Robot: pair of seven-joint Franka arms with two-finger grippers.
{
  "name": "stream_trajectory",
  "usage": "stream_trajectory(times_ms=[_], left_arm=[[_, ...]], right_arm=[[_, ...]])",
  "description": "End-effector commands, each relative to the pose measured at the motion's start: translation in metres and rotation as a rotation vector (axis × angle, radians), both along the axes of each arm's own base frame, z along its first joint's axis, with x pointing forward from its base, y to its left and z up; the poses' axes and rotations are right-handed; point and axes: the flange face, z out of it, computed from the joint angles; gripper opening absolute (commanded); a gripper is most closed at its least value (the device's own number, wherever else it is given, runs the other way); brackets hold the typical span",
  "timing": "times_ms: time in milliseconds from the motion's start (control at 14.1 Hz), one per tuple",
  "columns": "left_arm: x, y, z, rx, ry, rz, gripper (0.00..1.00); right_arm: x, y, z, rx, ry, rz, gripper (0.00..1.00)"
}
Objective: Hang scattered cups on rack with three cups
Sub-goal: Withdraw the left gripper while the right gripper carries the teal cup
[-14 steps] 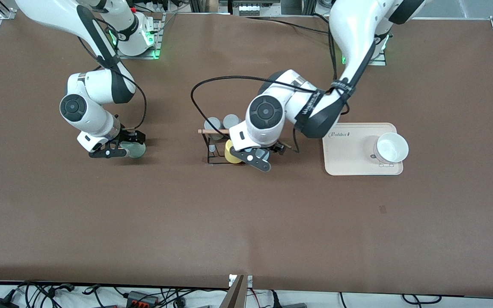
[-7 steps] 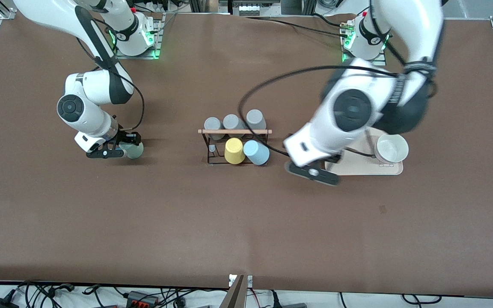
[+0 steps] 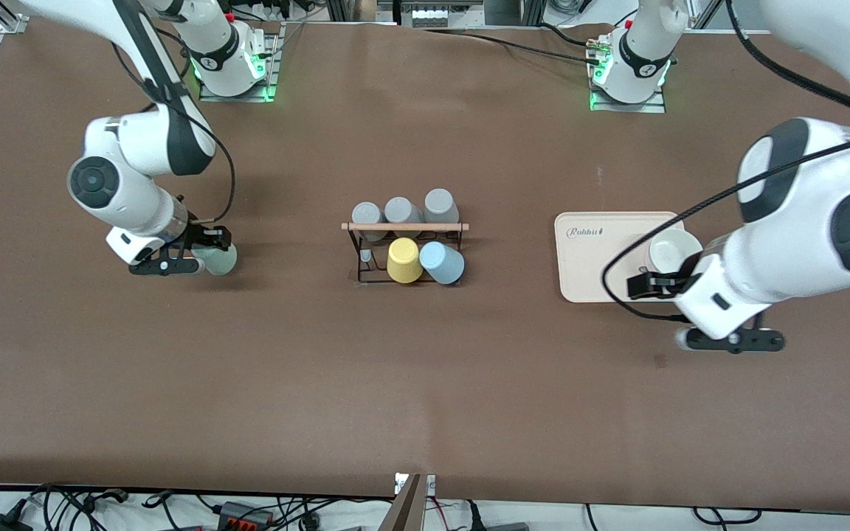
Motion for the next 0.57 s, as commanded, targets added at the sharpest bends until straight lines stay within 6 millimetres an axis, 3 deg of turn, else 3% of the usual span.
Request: stream_trajectory(times_ms=[0, 142, 212, 354, 496], left_arm=[[-0.015, 0.025, 0.031, 0.034, -0.021, 0.026, 1.00], [-0.017, 0.056, 0.045, 0.032, -0.035, 0.046, 1.00], [-0.022, 0.062, 0.045, 0.028, -0.033, 0.007, 1.00], [-0.030, 0.094, 0.059, 0.036, -0.092, -0.004, 1.00], [-0.047, 0.108, 0.057, 0.040, -0.097, -0.008, 1.00]], right_arm=[[0.015, 0.039, 0.071, 0.005, 0.003, 0.001, 0.14], [0.022, 0.080, 0.107, 0.023, -0.051, -0.038, 0.14], [0.019, 0.106, 0.116, 0.028, -0.071, -0.055, 0.14], [0.012, 0.157, 0.126, 0.039, -0.098, -0.113, 0.14], [0.012, 0.203, 0.132, 0.055, -0.116, -0.174, 0.14]])
